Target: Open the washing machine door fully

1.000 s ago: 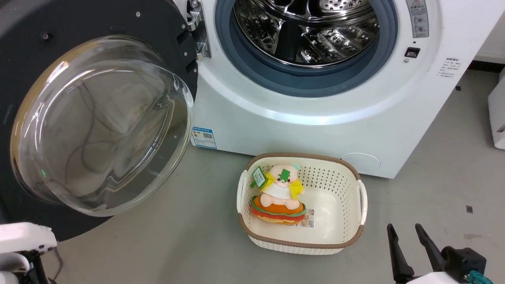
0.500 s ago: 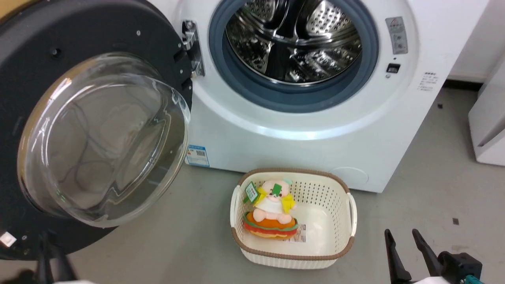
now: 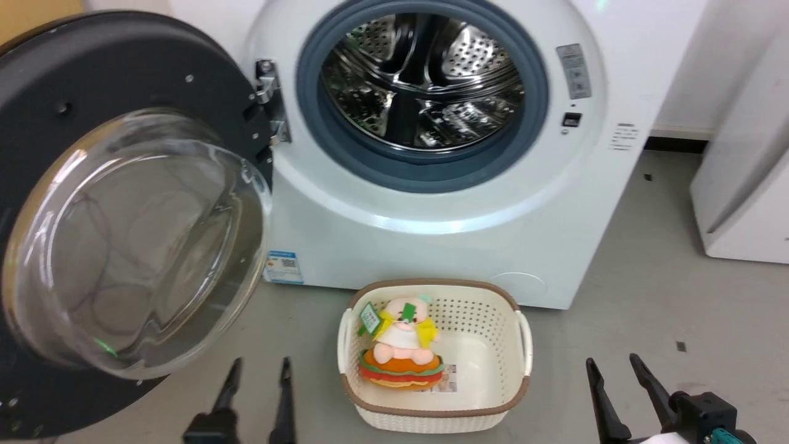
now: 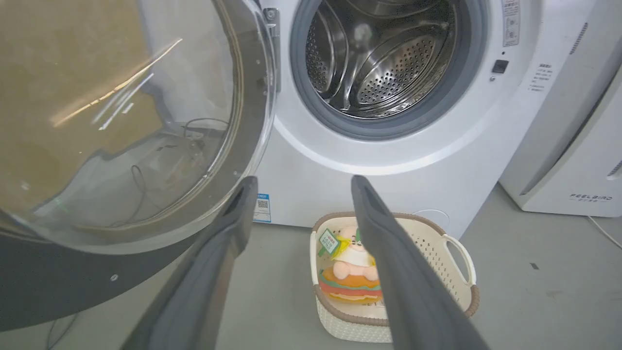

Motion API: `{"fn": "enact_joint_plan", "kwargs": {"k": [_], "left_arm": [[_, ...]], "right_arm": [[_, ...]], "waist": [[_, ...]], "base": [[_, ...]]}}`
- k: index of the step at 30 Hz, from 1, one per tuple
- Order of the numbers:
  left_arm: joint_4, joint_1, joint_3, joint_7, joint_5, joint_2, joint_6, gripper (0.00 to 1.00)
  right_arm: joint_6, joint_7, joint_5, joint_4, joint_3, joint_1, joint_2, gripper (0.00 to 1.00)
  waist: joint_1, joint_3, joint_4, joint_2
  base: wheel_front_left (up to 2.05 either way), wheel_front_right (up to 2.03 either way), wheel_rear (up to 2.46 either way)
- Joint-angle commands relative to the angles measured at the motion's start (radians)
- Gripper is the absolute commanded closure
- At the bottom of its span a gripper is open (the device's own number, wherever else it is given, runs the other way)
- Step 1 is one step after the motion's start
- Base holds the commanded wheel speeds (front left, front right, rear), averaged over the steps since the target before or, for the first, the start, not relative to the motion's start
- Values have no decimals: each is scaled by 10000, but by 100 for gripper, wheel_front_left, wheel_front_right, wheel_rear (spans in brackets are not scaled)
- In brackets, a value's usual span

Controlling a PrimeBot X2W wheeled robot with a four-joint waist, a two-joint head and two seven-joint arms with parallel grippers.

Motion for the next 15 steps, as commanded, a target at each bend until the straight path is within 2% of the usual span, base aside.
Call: {"fn": "enact_joint_plan", "kwargs": {"k": [1,6,15], "left_arm": [[136,-292,-224,-53,87,-29,-67,0],[516,-650,-637,-53,299,-45,-118,0],[718,-756,-447,-53,328,-3,-9,0]], "right_arm": [[-7,19,-96,-126,-16,-9,26,0],[-7,155,-180,-486,-17,138,26,0],[-7,408,-128,-1152,-18,402,26,0]], "waist": [[0,-81,-292,0],[0,-197,-867,0],[0,-311,-1434,0]], "base": [[0,0,0],[0,0,0],[0,0,0]]}}
